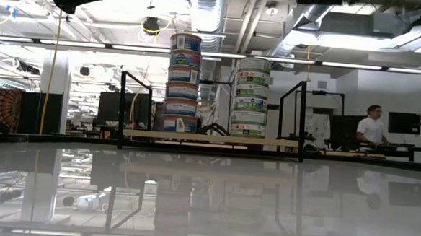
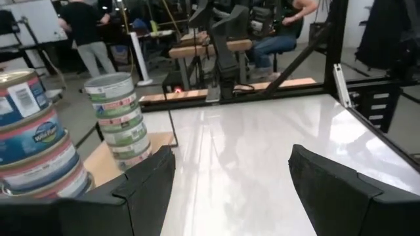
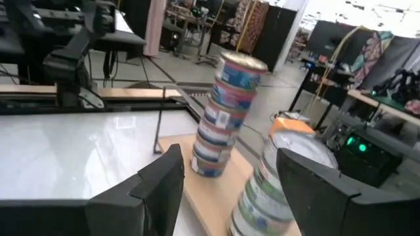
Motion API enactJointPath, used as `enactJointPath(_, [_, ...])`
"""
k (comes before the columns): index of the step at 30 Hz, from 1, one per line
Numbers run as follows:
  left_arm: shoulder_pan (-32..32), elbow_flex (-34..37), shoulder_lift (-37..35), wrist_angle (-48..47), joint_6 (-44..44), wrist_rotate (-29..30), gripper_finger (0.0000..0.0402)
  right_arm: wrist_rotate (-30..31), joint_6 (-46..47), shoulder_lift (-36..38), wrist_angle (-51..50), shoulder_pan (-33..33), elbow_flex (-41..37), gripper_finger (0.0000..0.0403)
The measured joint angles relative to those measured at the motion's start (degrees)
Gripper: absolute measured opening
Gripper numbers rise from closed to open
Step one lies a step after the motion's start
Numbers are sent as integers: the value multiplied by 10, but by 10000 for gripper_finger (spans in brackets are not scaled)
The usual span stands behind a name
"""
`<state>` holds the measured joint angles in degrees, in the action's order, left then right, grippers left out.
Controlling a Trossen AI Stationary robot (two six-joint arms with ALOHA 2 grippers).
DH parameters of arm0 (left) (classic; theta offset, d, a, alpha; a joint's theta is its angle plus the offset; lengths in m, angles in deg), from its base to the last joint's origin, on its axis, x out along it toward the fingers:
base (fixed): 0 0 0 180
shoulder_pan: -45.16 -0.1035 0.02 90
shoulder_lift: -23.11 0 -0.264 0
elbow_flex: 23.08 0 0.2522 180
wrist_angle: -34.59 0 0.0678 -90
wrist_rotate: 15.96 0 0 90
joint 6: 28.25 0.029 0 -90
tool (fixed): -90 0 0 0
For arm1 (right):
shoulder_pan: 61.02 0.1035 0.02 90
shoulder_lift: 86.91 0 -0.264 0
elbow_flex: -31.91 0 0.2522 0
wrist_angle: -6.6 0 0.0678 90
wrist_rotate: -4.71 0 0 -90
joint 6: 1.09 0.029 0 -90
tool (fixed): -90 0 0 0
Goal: Stack canned seafood by type on shelf
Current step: Return to Home Position
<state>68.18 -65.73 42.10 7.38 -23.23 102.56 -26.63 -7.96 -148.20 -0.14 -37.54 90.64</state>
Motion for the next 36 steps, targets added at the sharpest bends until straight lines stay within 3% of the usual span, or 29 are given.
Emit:
enactJointPath(5, [0,16,-24,2,-3,-15,288,0,23,72,14,-7,-71,262])
enactJointPath(13, [-12,94,-34,85,-4,20,288,0,0,174,101,-4,-163,237])
enactJointPath(23, [-99,98,-40,81,-41,-79,288,-77,-94,189,385,-60,-291,212])
enactJointPath(31, [-145,150,-42,119,-58,-87,288,-77,-55,216,402,-91,-335,195])
enactJointPath(36, [-180,153,-59,108,-64,-135,288,-57,-76,281,400,-86,-356,176])
